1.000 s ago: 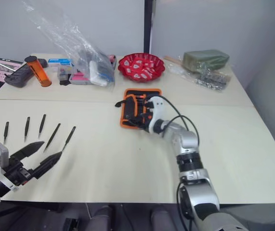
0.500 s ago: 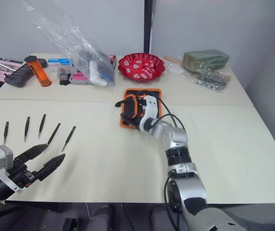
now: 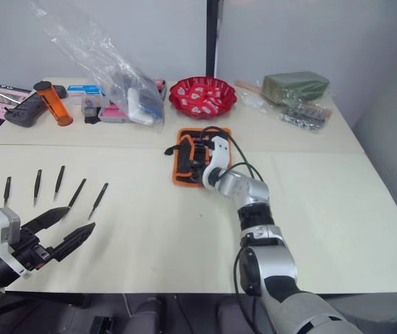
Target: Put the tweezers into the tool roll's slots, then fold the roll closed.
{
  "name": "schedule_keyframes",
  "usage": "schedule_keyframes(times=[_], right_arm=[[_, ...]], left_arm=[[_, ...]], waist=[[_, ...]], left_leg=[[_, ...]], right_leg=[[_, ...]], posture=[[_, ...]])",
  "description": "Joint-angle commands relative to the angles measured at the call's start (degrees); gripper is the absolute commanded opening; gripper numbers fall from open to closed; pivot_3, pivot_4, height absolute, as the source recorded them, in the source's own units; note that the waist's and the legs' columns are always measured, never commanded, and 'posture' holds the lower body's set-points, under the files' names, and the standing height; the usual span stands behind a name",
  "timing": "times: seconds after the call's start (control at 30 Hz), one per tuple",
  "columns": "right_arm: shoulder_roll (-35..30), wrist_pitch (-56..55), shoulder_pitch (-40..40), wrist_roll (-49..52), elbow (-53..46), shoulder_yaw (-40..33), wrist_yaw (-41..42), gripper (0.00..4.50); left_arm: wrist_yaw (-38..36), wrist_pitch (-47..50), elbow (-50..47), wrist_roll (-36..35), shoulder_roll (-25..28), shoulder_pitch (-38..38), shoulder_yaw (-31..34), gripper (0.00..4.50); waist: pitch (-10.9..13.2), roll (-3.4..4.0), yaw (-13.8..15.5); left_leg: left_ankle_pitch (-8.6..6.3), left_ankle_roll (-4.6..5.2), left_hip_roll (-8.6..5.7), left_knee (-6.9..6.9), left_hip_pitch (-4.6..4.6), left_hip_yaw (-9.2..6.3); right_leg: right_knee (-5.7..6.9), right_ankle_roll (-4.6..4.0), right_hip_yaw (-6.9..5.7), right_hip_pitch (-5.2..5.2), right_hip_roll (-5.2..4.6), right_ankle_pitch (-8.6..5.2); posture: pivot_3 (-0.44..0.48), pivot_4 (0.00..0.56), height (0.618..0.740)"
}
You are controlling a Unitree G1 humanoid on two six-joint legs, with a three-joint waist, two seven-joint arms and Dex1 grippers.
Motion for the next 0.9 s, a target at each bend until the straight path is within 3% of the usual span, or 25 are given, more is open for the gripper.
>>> schedule_keyframes(times=[0.03, 0.33, 0.6, 0.77, 0.9], right_arm=[[-1.8, 3.9, 0.5, 1.6, -4.0, 0.3, 2.3, 0.04], [-10.0, 16.0, 7.3, 1.7, -17.4, 9.0, 12.7, 0.04], [-21.0, 16.4, 7.7, 0.3, -22.4, 18.7, 26.6, 0.04], [-26.8, 11.0, 7.2, -3.3, -23.9, 27.5, 36.5, 0.04], [-26.9, 8.8, 6.2, -4.9, -22.7, 28.7, 38.0, 0.04]], left_arm=[[-1.1, -0.5, 0.1, -0.3, 1.5, -1.3, -0.2, 4.5], [-5.6, -2.0, 8.8, 3.9, 7.8, -12.3, -4.9, 4.5], [-15.1, -5.2, 19.0, 8.7, 12.6, -25.9, -16.2, 4.5], [-21.3, -13.9, 33.9, 19.4, 11.1, -42.6, -29.3, 4.5], [-25.3, -21.5, 47.1, 25.6, 7.8, -54.8, -35.7, 4.5]], waist=[[0.0, 0.0, 0.0], [0.0, 0.01, 0.0], [0.0, 0.03, 0.1], [0.1, 0.06, 0.8], [0.1, 0.05, 1.0]], left_leg=[[0.0, 0.0, 0.0, 0.0, -0.01, 0.0], [0.0, 0.0, -0.01, -0.02, -0.08, -0.02], [0.0, 0.0, -0.02, -0.04, -0.11, 0.01], [0.0, 0.0, -0.02, -0.04, -0.16, -0.03], [0.01, 0.01, -0.04, 0.01, -0.23, -0.03]], right_leg=[[0.0, 0.0, 0.0, 0.0, 0.0, 0.0], [-0.04, 0.2, -0.01, -0.06, 0.0, -0.12], [-0.05, 0.38, 0.01, -0.09, 0.0, -0.23], [-0.05, 0.42, -0.02, -0.13, 0.03, -0.24], [-0.06, 0.47, -0.02, -0.13, 0.03, -0.22]], posture=[[0.0, 0.15, 0.729], [0.0, 0.15, 0.729], [0.0, 0.15, 0.729], [0.0, 0.15, 0.729], [0.0, 0.15, 0.729]])
